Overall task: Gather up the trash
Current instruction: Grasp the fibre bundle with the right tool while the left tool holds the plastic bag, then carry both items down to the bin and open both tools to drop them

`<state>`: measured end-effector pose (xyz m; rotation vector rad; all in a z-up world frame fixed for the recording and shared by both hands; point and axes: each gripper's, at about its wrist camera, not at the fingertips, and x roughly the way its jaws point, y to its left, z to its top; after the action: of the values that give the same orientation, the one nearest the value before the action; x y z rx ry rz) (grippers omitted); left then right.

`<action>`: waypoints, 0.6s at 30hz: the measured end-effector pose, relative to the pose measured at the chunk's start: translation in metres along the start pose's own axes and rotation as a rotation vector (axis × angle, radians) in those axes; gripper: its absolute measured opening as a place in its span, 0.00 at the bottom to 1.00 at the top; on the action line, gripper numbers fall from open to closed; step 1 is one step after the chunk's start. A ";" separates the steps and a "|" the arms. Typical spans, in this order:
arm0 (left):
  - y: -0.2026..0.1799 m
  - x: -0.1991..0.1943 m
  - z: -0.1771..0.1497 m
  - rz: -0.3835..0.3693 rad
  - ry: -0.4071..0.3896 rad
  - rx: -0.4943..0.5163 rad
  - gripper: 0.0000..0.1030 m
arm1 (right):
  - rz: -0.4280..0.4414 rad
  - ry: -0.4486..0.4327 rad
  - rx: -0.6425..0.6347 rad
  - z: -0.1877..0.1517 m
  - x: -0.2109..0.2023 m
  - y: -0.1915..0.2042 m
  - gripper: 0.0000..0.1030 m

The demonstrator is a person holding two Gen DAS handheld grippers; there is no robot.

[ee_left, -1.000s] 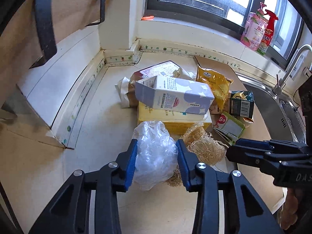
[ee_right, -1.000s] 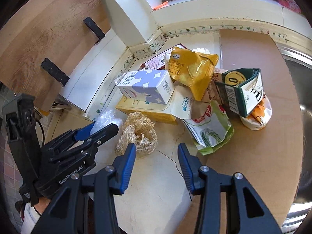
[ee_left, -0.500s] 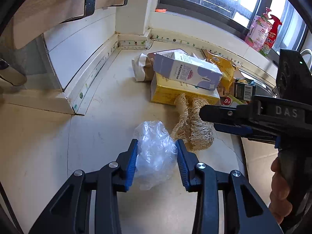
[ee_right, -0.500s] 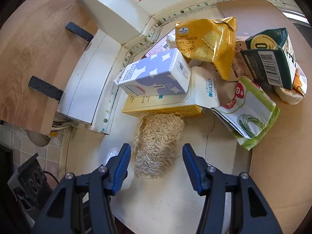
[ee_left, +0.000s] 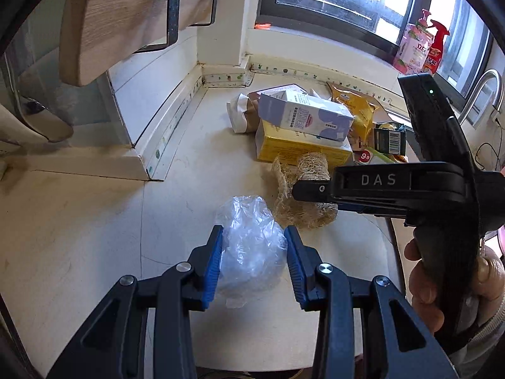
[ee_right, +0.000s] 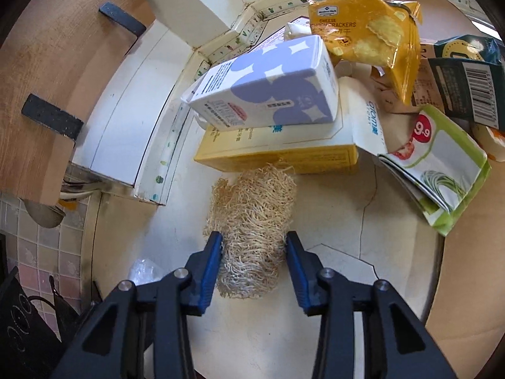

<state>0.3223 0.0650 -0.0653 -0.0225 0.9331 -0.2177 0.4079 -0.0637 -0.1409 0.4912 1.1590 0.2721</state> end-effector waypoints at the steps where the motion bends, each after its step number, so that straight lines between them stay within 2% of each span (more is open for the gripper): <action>1: 0.000 -0.003 -0.001 -0.001 -0.001 0.000 0.36 | -0.003 -0.002 -0.010 -0.003 -0.004 0.002 0.37; 8: -0.012 -0.034 -0.023 -0.020 -0.002 0.031 0.36 | -0.010 -0.014 -0.087 -0.041 -0.053 0.006 0.37; 18: -0.032 -0.080 -0.084 -0.063 -0.001 0.066 0.36 | -0.011 -0.020 -0.193 -0.133 -0.113 0.007 0.37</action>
<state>0.2040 0.0556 -0.0482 0.0086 0.9246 -0.3069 0.2423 -0.0782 -0.0883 0.3168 1.1028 0.3644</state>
